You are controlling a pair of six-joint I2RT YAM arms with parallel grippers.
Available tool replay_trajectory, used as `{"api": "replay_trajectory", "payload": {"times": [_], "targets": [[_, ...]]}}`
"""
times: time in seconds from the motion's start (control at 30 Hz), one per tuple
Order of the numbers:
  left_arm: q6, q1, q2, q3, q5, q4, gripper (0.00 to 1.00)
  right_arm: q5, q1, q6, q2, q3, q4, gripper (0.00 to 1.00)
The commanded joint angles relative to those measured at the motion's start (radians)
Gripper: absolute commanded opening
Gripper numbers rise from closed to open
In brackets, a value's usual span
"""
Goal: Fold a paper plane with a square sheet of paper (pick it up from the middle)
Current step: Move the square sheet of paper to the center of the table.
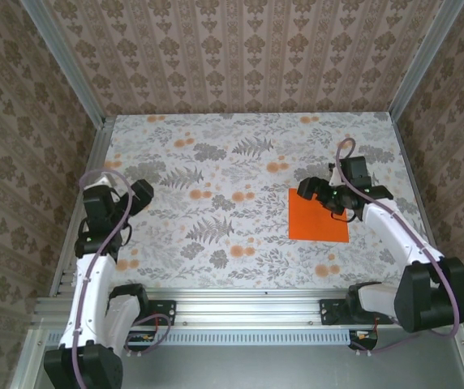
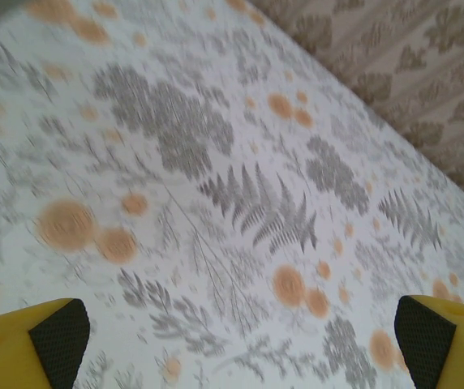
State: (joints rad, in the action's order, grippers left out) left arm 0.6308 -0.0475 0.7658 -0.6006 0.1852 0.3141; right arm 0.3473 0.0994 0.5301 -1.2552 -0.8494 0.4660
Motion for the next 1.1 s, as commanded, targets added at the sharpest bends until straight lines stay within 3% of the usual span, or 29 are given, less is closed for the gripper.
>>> {"api": "replay_trajectory", "payload": {"times": [0.0, 0.13, 0.33, 0.43, 0.53, 0.7, 1.07], "targets": [[0.038, 0.069, 0.051, 0.014, 0.099, 0.008, 1.0, -0.035, 0.034, -0.021, -0.066, -0.046, 0.111, 0.86], [-0.012, 0.225, 0.189, -0.04, 0.052, 0.052, 1.0, -0.106, 0.091, -0.042, -0.169, -0.086, 0.134, 0.86], [-0.027, 0.54, 0.426, -0.157, -0.101, 0.051, 1.0, -0.187, 0.133, -0.062, -0.303, -0.159, 0.161, 0.86], [-0.014, 0.638, 0.514, -0.209, -0.154, 0.04, 1.0, -0.197, 0.133, -0.068, -0.346, -0.176, 0.153, 0.86], [-0.003, 0.695, 0.554, -0.229, -0.18, 0.014, 1.0, -0.196, 0.136, -0.071, -0.39, -0.185, 0.143, 0.86], [0.025, 0.712, 0.543, -0.198, -0.192, -0.03, 1.0, -0.199, 0.153, -0.067, -0.439, -0.189, 0.129, 0.86], [0.03, 0.712, 0.313, -0.04, -0.34, -0.085, 1.0, -0.161, 0.226, -0.015, -0.531, -0.183, 0.063, 0.86]]}}
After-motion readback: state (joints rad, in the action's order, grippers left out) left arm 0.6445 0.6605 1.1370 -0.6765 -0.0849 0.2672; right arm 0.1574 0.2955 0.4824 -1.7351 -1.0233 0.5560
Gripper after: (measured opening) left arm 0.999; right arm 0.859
